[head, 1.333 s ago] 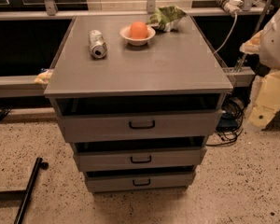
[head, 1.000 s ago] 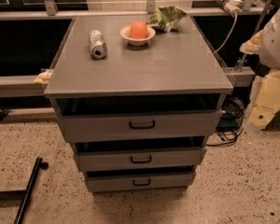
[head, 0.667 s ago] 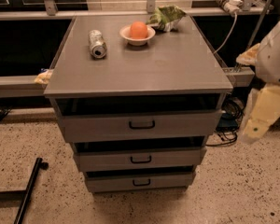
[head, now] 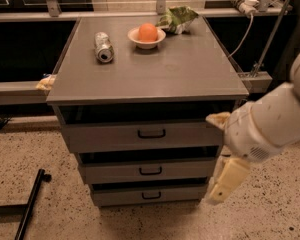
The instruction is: Open middle drawer
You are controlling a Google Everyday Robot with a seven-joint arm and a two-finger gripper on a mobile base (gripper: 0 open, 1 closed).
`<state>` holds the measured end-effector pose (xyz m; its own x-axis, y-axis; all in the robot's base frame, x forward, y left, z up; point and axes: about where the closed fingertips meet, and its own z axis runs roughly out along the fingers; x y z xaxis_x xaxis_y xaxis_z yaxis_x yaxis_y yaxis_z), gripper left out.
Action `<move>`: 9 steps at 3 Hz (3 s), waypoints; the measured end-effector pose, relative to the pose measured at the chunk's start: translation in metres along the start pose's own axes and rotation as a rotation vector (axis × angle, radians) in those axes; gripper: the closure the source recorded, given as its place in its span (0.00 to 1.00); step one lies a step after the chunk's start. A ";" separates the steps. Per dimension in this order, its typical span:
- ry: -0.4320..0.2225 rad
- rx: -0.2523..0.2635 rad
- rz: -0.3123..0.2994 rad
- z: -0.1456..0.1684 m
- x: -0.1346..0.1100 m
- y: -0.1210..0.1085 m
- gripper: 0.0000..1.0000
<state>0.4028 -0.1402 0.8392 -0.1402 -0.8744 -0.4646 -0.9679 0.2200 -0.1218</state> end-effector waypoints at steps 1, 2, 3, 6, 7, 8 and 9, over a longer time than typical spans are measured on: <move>-0.096 -0.083 -0.010 0.085 -0.003 0.028 0.00; -0.098 -0.070 -0.007 0.095 -0.002 0.027 0.00; -0.067 -0.066 -0.022 0.104 0.004 0.031 0.00; -0.044 -0.015 -0.223 0.242 0.088 -0.029 0.00; -0.058 -0.045 -0.187 0.291 0.127 -0.050 0.00; -0.058 -0.045 -0.187 0.291 0.127 -0.050 0.00; -0.078 -0.011 -0.183 0.295 0.143 -0.058 0.00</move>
Offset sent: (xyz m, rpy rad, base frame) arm -0.0076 0.0409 -0.0684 0.0921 0.0428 0.0536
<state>0.5006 -0.1501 0.5210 0.0548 -0.8628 -0.5025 -0.9780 0.0549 -0.2010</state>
